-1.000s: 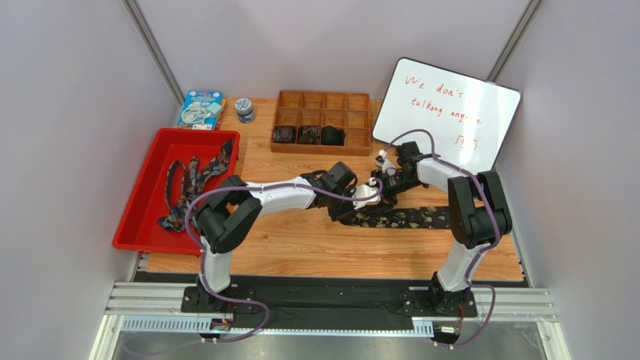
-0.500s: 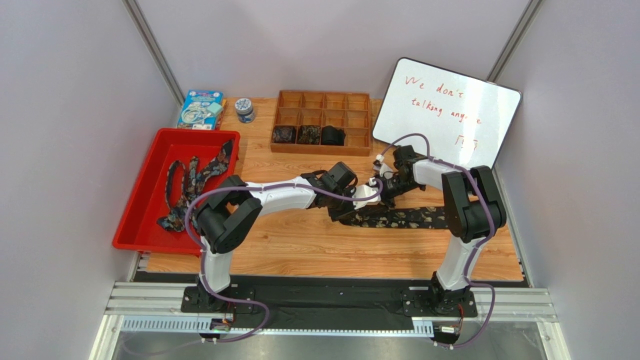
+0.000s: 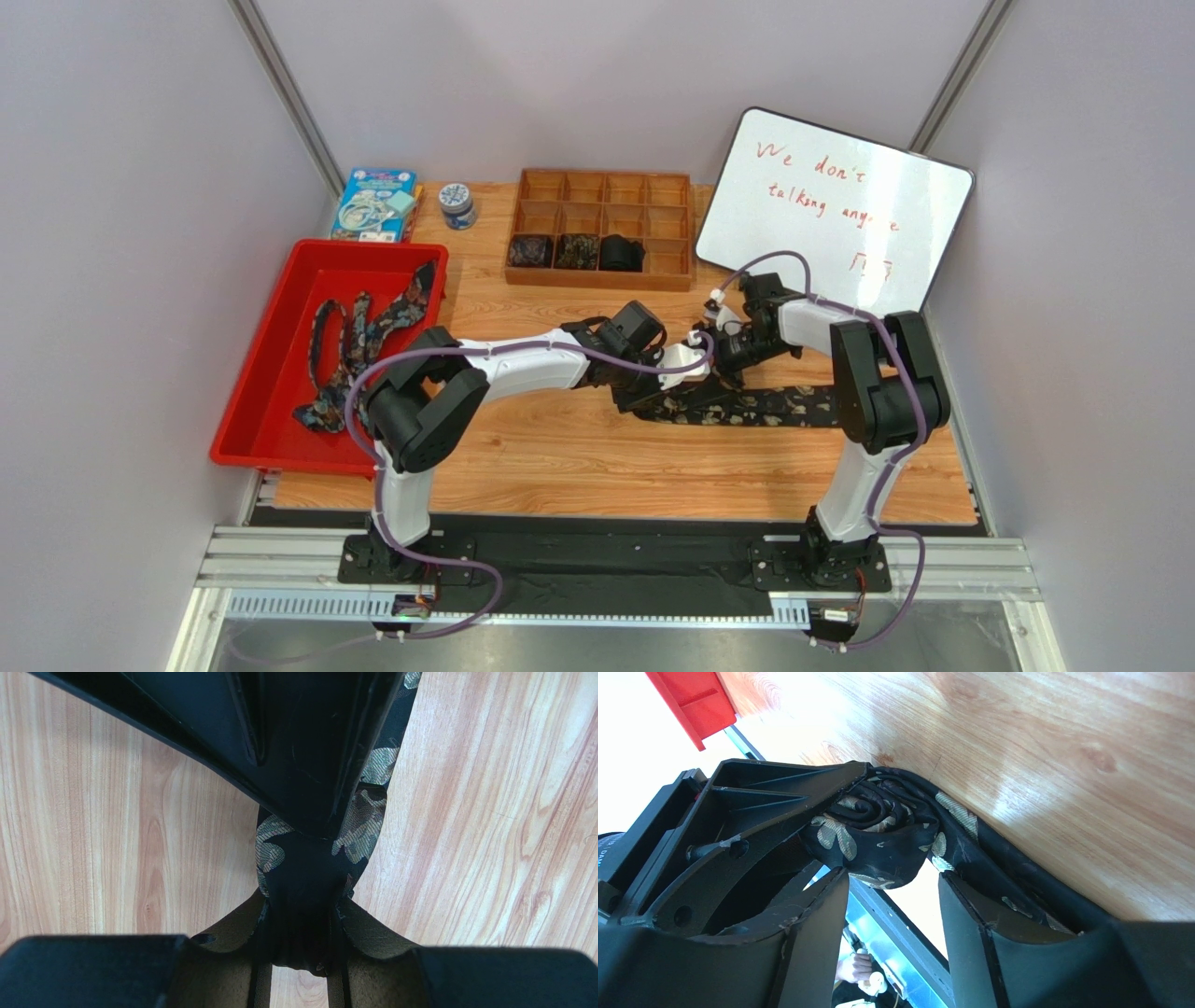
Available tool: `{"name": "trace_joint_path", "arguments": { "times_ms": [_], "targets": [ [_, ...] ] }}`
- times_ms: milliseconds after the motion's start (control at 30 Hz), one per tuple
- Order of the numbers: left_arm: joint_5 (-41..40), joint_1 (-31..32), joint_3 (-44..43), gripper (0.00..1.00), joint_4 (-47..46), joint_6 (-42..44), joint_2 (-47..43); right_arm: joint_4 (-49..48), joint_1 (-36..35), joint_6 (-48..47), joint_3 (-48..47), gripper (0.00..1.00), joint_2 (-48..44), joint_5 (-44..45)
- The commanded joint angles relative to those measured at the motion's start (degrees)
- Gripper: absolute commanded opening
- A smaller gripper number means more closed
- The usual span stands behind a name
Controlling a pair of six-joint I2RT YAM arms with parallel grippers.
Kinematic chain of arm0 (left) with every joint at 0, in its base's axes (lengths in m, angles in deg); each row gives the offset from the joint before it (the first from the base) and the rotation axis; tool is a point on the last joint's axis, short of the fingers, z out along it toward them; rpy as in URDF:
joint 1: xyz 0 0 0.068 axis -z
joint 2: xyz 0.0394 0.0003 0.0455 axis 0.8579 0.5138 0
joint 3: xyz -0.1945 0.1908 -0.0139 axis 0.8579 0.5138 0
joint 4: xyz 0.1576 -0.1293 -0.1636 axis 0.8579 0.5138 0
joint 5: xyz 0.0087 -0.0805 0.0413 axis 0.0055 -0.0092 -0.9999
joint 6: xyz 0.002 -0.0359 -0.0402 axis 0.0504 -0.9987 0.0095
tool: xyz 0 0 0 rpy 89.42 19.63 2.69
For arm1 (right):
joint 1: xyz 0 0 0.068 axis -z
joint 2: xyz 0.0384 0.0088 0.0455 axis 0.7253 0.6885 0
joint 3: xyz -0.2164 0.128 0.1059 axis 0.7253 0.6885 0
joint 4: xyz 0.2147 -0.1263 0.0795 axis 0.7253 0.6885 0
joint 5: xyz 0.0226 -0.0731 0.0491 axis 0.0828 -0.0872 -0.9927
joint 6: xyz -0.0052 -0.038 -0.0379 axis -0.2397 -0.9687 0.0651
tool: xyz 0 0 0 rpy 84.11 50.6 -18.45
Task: Roll the ties
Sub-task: Roll the tie at the center of the board.
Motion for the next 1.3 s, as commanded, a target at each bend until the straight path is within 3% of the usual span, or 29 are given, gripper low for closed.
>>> {"name": "trace_joint_path", "arguments": {
  "times_ms": [0, 100, 133, 233, 333, 533, 633, 667, 867, 1267],
  "targets": [
    [-0.7, -0.3, 0.3, 0.18, 3.8, -0.2, 1.4, -3.0, -1.2, 1.1, 0.2, 0.54, -0.5, -1.7],
    [-0.8, -0.3, 0.4, 0.18, 3.8, -0.3, 1.6, -3.5, -2.2, 1.2, -0.2, 0.4, 1.0, -1.6],
    [-0.8, -0.4, 0.4, 0.18, 3.8, -0.4, 1.6, -3.4, -2.3, 1.2, -0.1, 0.29, 1.4, -1.5],
    [-0.9, -0.4, 0.7, 0.19, 3.8, -0.6, 1.4, -2.2, -2.2, 0.0, -0.5, 0.11, 2.1, -0.6],
    [-1.0, -0.4, 0.8, 0.2, 3.6, -0.9, 1.4, -0.5, -2.1, -1.3, -0.7, 0.0, 2.6, 0.0],
    [-0.7, -1.3, 0.1, 0.2, 3.8, -1.5, 1.5, -0.3, -0.2, -1.8, 0.4, 0.0, 1.1, 3.1],
    [0.6, -1.8, 0.5, 0.34, 3.3, -1.4, -0.3, -0.3, 0.6, -2.4, 0.8, 0.0, 0.7, 5.9],
    [1.1, -1.8, 1.3, 0.43, 2.0, -1.9, -1.0, -0.3, 0.6, -2.4, 0.8, 0.0, 0.9, 6.3],
    [4.9, -2.1, 4.2, 0.63, -2.1, -2.8, -6.4, 0.2, 0.7, -3.1, 1.3, 0.0, 1.3, 9.3],
    [8.9, -2.0, 3.6, 0.69, -7.6, -4.9, -5.6, 0.8, 0.7, -4.1, 1.0, 0.0, 3.2, 14.6]
  ]
}}
